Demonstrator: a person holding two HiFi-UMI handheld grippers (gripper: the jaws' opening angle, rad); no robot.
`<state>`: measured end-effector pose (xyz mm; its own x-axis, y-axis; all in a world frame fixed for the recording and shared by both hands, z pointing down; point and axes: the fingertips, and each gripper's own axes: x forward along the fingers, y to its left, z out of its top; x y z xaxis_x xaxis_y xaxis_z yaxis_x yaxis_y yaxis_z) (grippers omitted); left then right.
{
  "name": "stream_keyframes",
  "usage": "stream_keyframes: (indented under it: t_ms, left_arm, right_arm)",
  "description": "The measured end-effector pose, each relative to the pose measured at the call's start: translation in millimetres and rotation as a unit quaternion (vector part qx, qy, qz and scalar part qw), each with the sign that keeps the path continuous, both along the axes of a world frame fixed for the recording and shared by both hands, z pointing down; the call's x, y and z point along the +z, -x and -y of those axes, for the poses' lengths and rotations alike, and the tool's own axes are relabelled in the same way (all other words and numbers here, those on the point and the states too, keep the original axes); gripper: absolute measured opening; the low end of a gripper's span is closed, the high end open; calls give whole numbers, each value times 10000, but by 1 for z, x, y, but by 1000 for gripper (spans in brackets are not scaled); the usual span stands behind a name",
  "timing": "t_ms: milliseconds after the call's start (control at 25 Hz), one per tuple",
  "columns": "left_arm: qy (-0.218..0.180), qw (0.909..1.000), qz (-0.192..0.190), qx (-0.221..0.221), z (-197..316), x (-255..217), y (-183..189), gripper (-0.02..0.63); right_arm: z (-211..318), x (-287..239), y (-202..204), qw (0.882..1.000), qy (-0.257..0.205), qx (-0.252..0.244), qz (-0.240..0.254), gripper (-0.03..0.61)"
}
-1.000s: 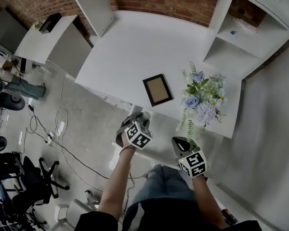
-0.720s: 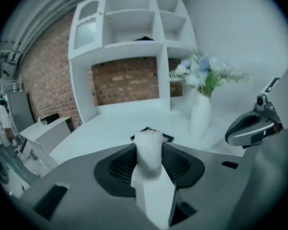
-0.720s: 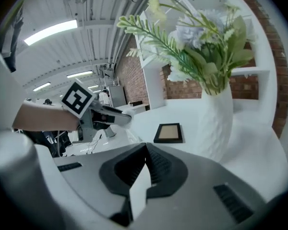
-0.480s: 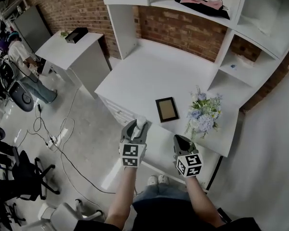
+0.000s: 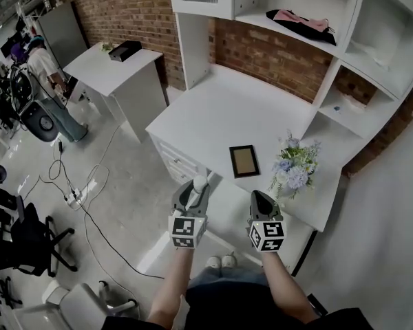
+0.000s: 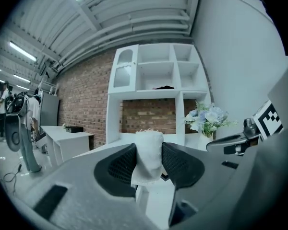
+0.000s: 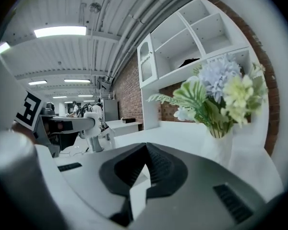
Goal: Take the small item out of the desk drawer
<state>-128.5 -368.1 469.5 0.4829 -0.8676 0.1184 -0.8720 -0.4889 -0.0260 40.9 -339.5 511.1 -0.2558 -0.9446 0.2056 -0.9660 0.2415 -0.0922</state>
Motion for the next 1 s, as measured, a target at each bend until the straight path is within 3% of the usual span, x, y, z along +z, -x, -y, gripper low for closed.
stream_keyframes:
  t_ms: [1000]
  left_arm:
    - [75,9999,-52,104,-3,-2,-1,163]
  right_arm:
    - [-6,-1,-2,9999,25,105,-47,-3]
